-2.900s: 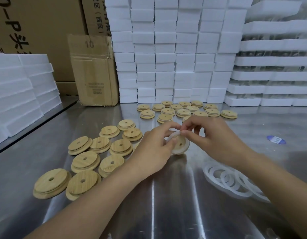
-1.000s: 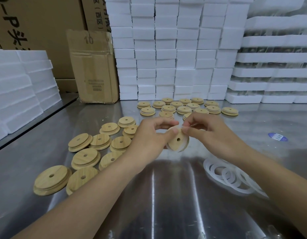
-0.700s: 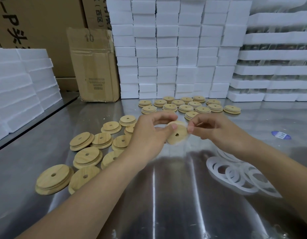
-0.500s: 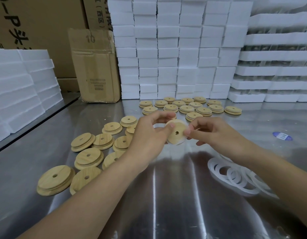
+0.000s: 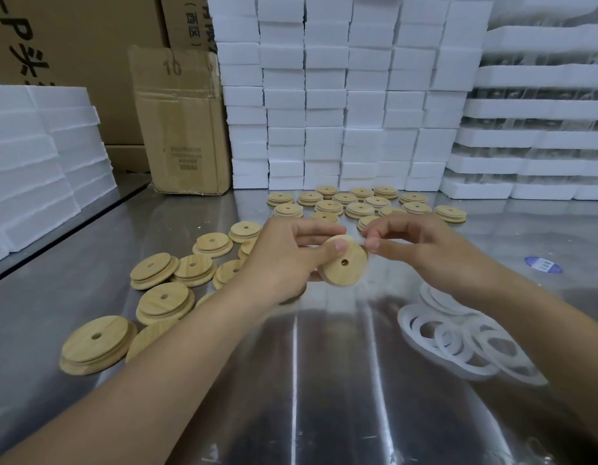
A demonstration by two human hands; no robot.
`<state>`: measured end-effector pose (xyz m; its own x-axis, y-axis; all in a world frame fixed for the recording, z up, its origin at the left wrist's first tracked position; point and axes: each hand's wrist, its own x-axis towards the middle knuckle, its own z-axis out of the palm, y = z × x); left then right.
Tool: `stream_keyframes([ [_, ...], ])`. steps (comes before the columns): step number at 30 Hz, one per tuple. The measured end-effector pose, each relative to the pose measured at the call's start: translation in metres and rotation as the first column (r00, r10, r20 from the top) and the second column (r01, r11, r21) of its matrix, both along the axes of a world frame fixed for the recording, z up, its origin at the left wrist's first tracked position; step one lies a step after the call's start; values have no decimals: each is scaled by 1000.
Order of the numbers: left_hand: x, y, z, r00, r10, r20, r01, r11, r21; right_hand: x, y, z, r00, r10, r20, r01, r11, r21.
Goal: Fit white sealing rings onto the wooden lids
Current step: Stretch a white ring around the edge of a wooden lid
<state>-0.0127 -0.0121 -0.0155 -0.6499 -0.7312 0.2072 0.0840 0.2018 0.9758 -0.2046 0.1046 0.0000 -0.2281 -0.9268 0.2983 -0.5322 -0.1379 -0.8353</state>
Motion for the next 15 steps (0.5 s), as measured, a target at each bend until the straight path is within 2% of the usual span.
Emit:
stream_keyframes([
  [7, -2, 5, -7, 997, 43, -63, -42, 999, 19, 4, -2, -7, 997, -69, 30, 66, 995, 75],
  [11, -2, 5, -7, 994, 45, -100, -41, 998, 41, 8, -2, -6, 993, -115, 18, 115, 993, -1],
  [15, -3, 6, -9, 999, 29, -31, -28, 999, 30, 14, -3, -9, 993, -115, 16, 116, 988, -104],
])
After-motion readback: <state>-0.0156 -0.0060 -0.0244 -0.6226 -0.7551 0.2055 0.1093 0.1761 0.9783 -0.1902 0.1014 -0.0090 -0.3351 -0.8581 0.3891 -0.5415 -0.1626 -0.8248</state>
